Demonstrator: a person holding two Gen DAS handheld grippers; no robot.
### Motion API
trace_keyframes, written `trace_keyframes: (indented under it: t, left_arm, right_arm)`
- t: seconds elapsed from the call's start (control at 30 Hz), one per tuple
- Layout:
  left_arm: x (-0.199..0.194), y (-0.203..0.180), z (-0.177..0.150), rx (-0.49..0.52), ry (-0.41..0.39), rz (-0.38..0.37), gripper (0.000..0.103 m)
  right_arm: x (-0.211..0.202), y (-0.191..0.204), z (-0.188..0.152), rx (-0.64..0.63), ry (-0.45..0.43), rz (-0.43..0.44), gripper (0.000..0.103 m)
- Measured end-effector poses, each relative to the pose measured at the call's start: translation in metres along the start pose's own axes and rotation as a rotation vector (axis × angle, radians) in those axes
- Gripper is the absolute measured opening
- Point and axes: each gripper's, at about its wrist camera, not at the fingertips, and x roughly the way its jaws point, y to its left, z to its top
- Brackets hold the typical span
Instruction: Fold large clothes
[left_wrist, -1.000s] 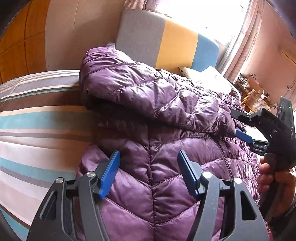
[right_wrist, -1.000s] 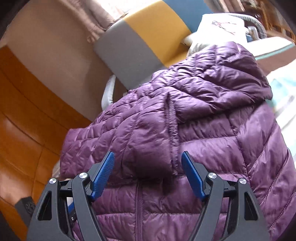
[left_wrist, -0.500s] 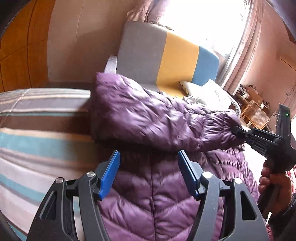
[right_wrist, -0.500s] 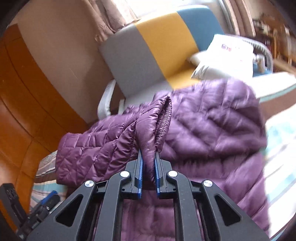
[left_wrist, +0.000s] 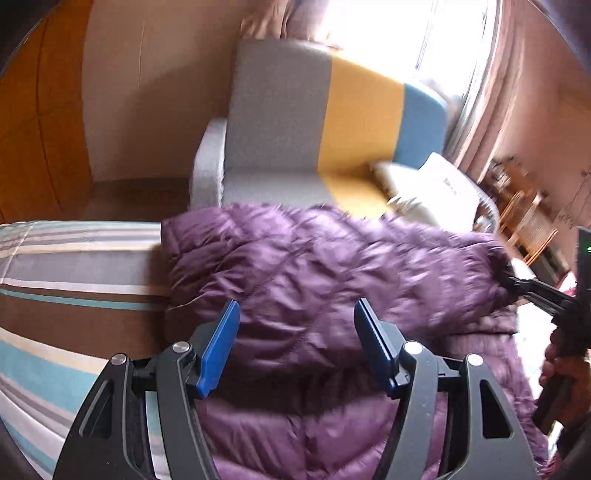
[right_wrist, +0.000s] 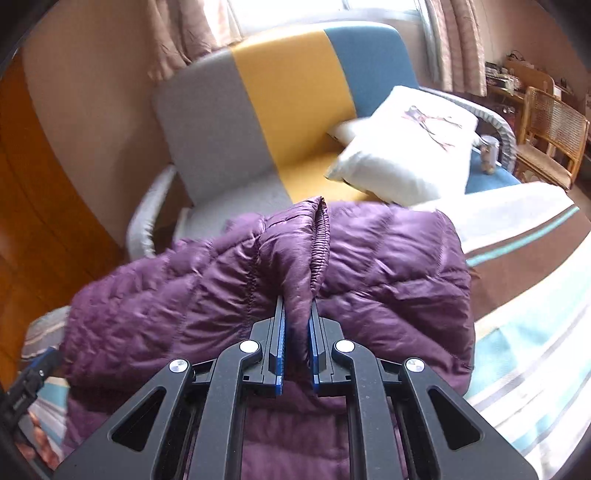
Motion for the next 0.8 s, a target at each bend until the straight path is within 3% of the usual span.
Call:
trace_keyframes:
  t: [0.13,0.27,0.33,0.4,0.47,0.57,0.8]
  left_arm:
    - [0.034,0.002,-0.008,0.006,0.09,0.022,0.063]
    - [0.035,-0.001,-0.013,0.009,0.091,0.036,0.063]
    - [0.03,-0.002,-0.01,-0.01,0.078,0.03,0.068]
    - [0.016,0.0,-0.007,-0.038,0.043,0.025,0.071]
    - [0.006,-0.001,-0.003,-0.045,0.006,0.022,0.071]
    - [0.0,-0.008,0.009,-0.025,-0.028,0.027,0.071]
    - [0.031,-0.024,0.028,0.047,0.01,0.044,0.069]
  right_arm:
    - [0.025,-0.013,-0.009,0.021,0.057,-0.018,0.011]
    - [0.03,-0.019,-0.013,0.035,0.07,-0.001,0.012]
    - [0.024,-0.024,-0.011,0.054,0.057,0.01,0.024]
    - [0.01,-0.025,-0.01,0.046,0.009,-0.006,0.049]
    - [-0.006,-0.02,-0.006,0.014,-0.054,-0.011,0.05]
    - [-0.014,-0.002,0.0,-0.041,-0.081,0.016,0.05]
    - [0.023,0.036,0.006,-0.149,-0.015,0.04,0.05]
